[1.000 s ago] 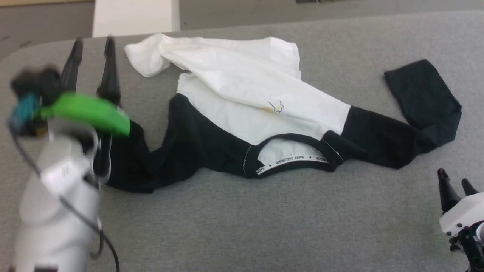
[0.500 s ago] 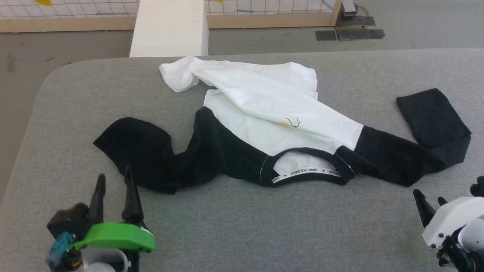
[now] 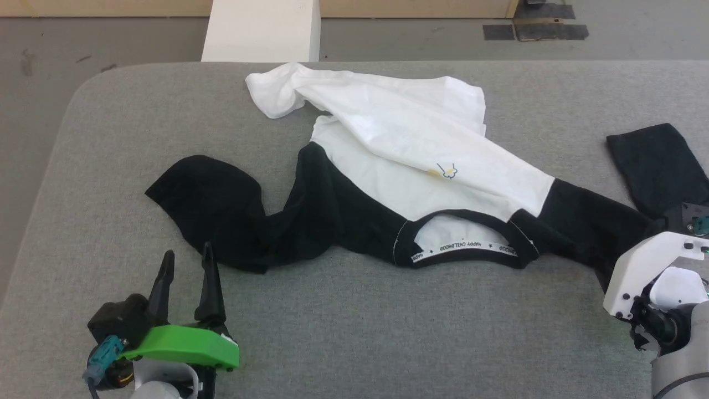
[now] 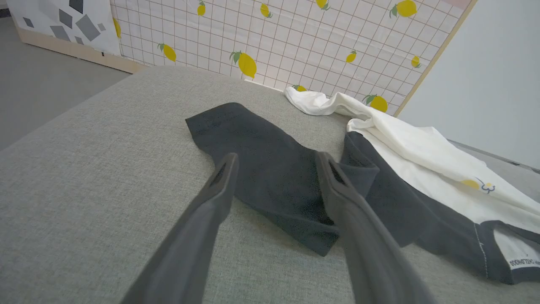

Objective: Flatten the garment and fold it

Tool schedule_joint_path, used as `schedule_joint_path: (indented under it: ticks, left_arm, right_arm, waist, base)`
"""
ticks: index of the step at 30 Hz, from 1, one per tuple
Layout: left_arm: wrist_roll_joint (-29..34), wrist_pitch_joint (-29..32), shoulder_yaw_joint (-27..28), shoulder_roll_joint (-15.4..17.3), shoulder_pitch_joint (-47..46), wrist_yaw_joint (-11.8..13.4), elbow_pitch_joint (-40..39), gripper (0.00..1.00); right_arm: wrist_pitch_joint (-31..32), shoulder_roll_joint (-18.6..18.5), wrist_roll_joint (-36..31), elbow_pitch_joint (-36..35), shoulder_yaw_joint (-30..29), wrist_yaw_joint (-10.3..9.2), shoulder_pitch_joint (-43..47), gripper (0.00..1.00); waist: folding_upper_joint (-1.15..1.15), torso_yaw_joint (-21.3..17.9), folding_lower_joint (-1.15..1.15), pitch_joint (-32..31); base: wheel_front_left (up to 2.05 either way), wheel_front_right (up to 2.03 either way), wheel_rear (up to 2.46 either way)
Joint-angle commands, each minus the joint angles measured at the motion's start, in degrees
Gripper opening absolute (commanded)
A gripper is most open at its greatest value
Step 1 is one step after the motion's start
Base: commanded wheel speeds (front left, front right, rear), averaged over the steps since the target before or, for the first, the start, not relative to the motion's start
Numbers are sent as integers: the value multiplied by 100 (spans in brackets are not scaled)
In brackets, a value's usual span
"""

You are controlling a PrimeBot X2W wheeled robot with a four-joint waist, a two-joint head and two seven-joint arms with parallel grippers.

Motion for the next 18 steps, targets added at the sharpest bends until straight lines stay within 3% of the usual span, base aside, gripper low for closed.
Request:
schedule_joint_path:
  ticks: [1, 2, 3, 13, 18]
  left_arm:
    - [75, -27, 15, -29, -129, -51, 36, 100]
    - [84, -27, 21, -37, -138, -70, 53, 100]
    - [93, -27, 29, -47, -147, -93, 73, 100]
    - [-111, 112, -145, -209, -299, -372, 204, 100]
    - [-419, 988, -506, -344, -617, -390, 126, 100]
  right_arm:
    - [-1, -6, -43, 37, -11, -8, -102, 32]
    - [-55, -6, -40, 51, -14, -8, -125, 11]
    - [-117, -6, -47, 66, 10, -8, -143, 0]
    - [-505, -6, 285, -122, 112, -8, -151, 0]
    - [-568, -6, 522, -536, 82, -8, -39, 0]
  waist:
    - [0, 35, 0, 35]
    - [0, 41, 0, 40]
    - [0, 45, 0, 46]
    - [0, -23, 0, -51]
    - [0, -67, 0, -59]
  base:
    - [0, 0, 0]
    - [0, 0, 0]
    - [0, 0, 0]
    - [0, 0, 0]
    - [0, 0, 0]
